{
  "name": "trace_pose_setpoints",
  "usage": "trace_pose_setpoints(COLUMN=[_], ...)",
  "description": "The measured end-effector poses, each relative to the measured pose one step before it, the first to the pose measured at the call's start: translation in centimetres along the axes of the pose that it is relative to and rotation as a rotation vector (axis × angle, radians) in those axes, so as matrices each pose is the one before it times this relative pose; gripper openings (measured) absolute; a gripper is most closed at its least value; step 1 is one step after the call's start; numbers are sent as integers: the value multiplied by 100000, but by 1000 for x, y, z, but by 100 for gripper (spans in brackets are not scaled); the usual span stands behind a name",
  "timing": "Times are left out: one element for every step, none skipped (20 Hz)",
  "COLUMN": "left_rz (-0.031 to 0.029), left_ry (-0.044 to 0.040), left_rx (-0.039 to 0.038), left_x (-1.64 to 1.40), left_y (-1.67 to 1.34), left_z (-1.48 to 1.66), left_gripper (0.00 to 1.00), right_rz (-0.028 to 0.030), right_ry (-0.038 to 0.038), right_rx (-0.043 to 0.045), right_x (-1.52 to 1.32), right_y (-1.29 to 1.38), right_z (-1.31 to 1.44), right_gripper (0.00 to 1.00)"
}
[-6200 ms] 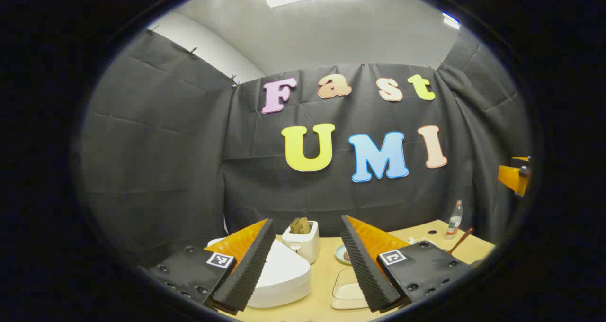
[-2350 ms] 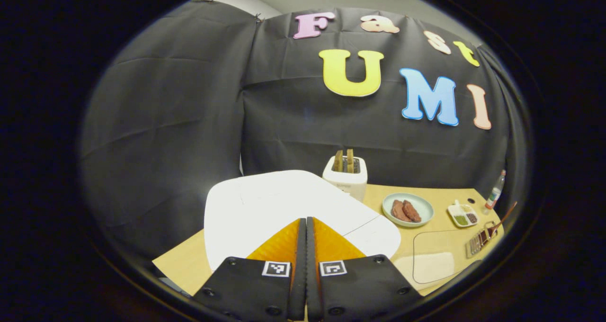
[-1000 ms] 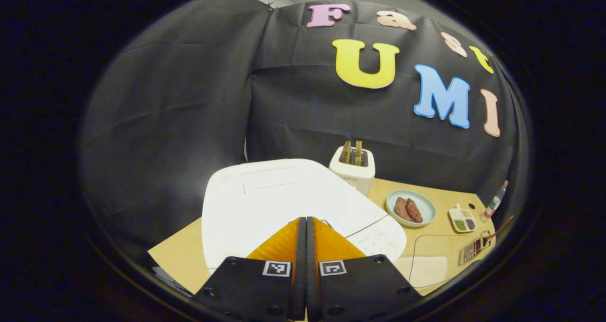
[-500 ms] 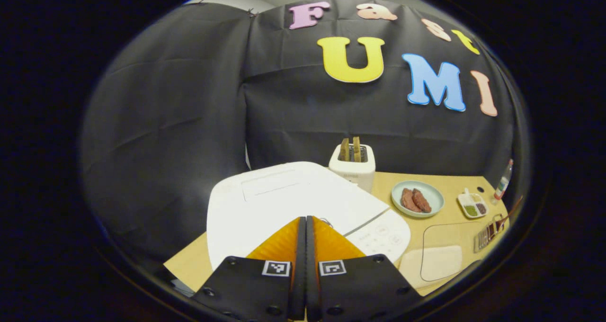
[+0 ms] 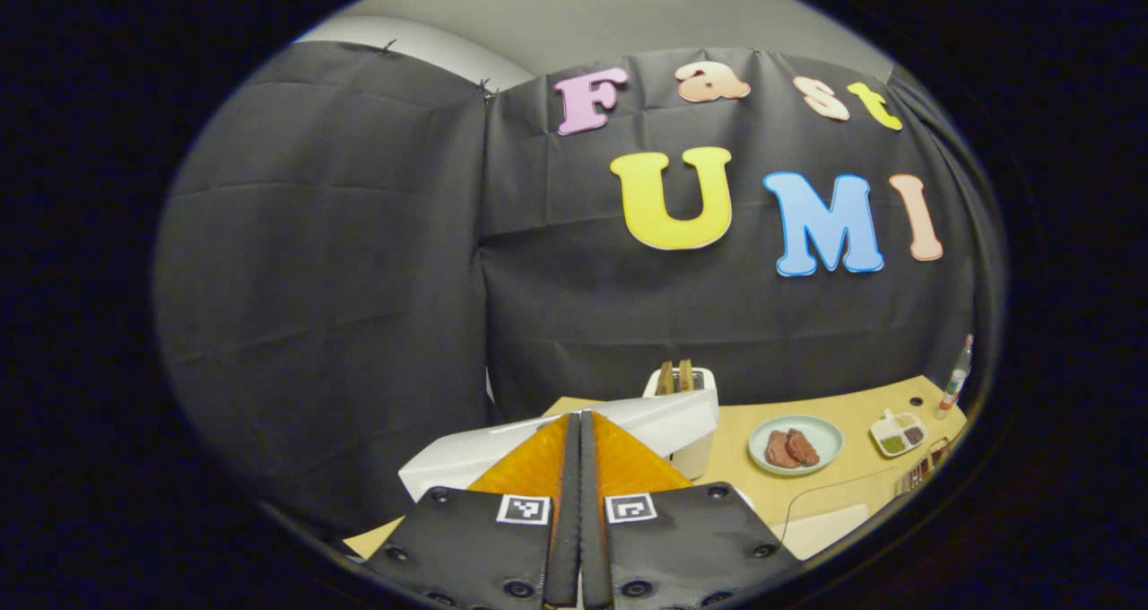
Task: Close the left gripper, press the button to open the rice cooker; take a wooden spoon from the chopstick holder with the right hand, scoop a spoonful of rice and pour it into the rice cooker, then put the wooden spoon back into the chopstick holder.
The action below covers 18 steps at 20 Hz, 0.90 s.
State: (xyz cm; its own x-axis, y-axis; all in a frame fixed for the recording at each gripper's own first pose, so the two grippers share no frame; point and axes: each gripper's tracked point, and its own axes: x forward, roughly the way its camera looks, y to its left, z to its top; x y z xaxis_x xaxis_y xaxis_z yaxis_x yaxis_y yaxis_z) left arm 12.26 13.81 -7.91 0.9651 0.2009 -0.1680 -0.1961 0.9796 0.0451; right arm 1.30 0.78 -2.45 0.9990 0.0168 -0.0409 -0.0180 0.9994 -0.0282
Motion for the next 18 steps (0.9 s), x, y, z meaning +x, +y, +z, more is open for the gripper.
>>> trace_pose_setpoints(left_rz=[584, -476, -1280, -1250, -1199, -146, -31, -400, -466, -317, -541, -38, -237, 128, 181, -97, 312, 41], left_ry=[-2568, -2329, -2367, -2236, -2155, -2150, -1883, -1998, -1938, -1518, -1434, -1443, -1162, -967, -610, -170, -60, -234], left_rx=[-323, -396, -1076, -1264, -911, -168, -16, -353, -824, -724, -494, -130, 203, 232, 70, -111, -109, 23], left_x=[-642, -569, -581, -804, -656, -709, -655, -565, -868, -663, -692, -451, -541, -561, -385, -355, -347, -440], left_y=[108, -263, -472, -598, -403, -138, -191, -238, -444, -297, -231, -52, -114, -21, -22, -43, -31, -51], left_z=[1155, 1022, 1099, 1132, 1117, 833, 849, 913, 787, 683, 542, 470, 607, 497, 279, 192, 58, 262], left_gripper=[9, 9, 11, 37, 63, 77, 92, 100, 100, 95, 91, 95, 100, 98, 91, 100, 100, 100], right_rz=[-206, 3, -284, -417, -463, -386, -252, -123, 83, -136, -316, -223, -117, -171, -251, 191, 328, 96], right_ry=[52, 354, 359, 118, 6, 84, 20, 263, 494, 909, 897, 794, 778, 1012, 1314, 1558, 1590, 1769], right_rx=[266, 581, 579, 500, 551, 613, 636, 570, 393, 58, -5, 304, 467, 385, 339, 575, 914, 981], right_x=[243, 342, 315, 390, 461, 461, 506, 505, 481, 576, 534, 595, 486, 509, 467, 556, 513, 522], right_y=[-177, -116, -180, -250, -356, -245, -211, -165, -190, -283, -357, -335, -225, -242, -302, -192, -114, -144], right_z=[-78, -131, -173, -113, -143, -113, -213, -210, -395, -422, -448, -414, -490, -468, -627, -684, -771, -765], right_gripper=[95, 95, 95, 95, 95, 95, 95, 95, 95, 95, 95, 95, 95, 95, 95, 95, 95, 95])
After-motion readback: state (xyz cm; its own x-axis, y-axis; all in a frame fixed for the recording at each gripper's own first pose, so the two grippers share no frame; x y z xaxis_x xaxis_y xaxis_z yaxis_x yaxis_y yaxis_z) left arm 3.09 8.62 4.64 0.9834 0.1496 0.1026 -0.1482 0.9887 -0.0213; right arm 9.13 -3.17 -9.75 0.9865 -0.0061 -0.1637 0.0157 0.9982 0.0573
